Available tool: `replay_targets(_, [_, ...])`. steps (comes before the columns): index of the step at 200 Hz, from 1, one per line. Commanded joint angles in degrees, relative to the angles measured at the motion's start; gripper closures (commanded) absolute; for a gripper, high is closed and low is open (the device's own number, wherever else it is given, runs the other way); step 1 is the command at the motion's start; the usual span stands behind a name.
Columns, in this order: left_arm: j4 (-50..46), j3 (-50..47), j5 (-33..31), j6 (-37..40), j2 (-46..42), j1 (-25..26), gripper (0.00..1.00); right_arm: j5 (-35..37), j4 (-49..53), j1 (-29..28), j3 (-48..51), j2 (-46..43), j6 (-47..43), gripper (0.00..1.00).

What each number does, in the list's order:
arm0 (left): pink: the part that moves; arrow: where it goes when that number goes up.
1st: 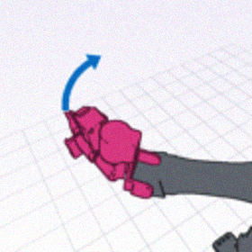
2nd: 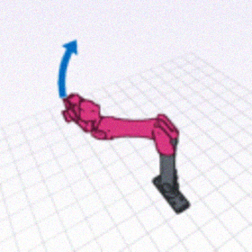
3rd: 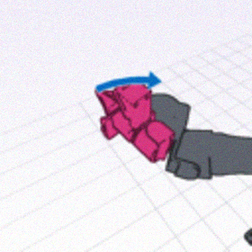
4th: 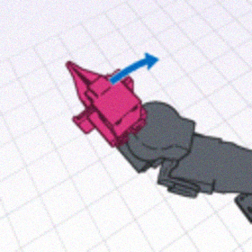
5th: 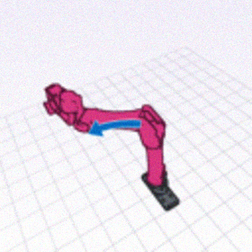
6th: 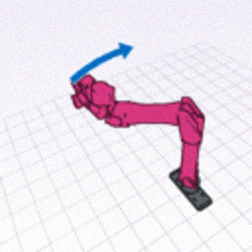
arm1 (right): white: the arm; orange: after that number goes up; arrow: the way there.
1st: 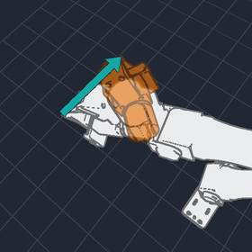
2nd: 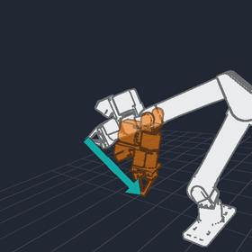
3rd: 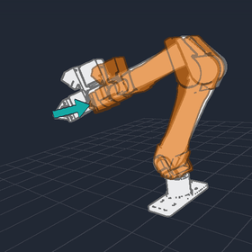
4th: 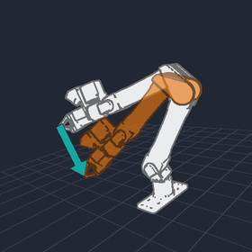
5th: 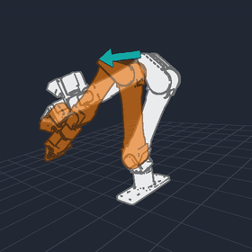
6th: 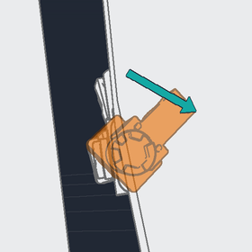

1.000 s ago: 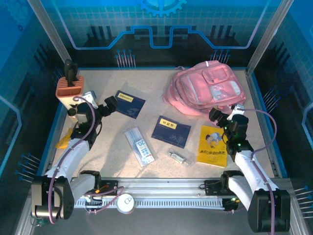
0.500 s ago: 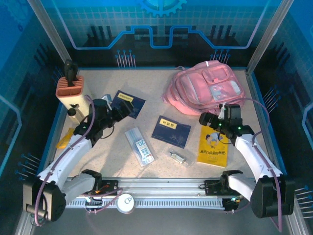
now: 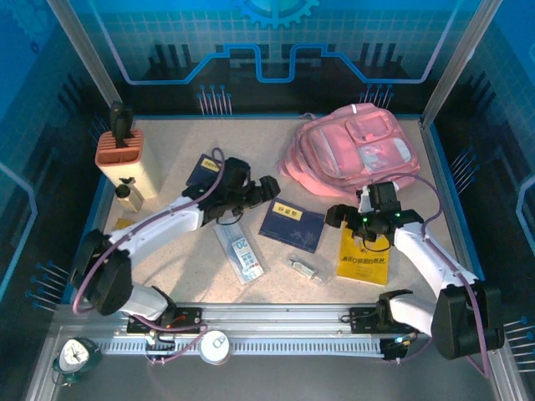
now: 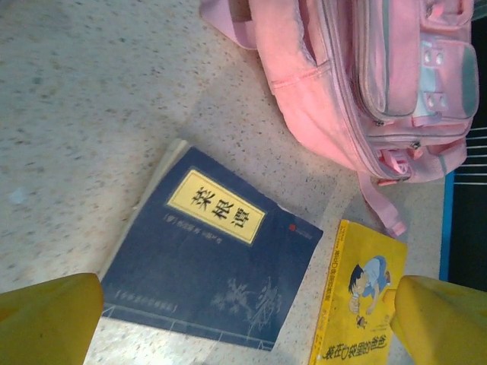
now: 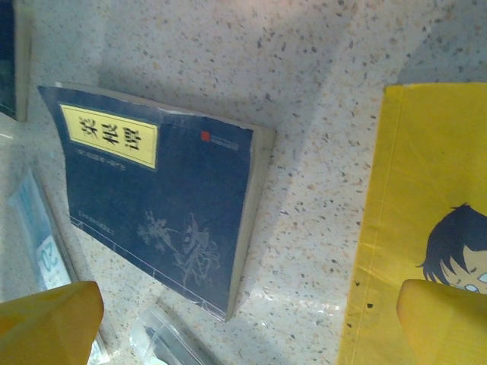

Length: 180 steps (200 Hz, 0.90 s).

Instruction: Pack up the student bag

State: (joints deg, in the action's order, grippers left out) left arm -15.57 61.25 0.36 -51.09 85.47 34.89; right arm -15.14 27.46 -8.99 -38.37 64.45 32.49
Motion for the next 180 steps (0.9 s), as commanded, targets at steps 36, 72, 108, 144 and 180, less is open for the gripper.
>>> replay_targets(36, [0.9, 14.65, -2.17, -0.58, 16.96, 2.05, 0.04, 0.49, -0.97, -0.01, -3.45, -3.27, -0.62, 0.0])
replay_targets(72, [-2.01, 22.13, -4.97, 0.48, 24.74, 1.31, 0.16, 0.49, -1.25, 0.78, -4.48, -3.28, -1.04, 0.0])
replay_targets(108, [-3.06, 28.44, -1.72, -0.3, 31.68, -0.97, 0.16, 0.76, -0.99, 1.22, -5.75, -3.01, -1.15, 0.0])
replay_targets(144, [-2.36, 34.33, 0.54, 0.73, 37.26, -1.94, 0.11, 0.73, -1.1, 1.34, -6.38, -2.66, -1.51, 0.0])
replay_targets(180, [-5.86, 43.74, 0.77, 1.53, 44.13, -2.04, 0.01, 0.9, -1.04, 1.4, -6.72, -2.24, -1.71, 0.0])
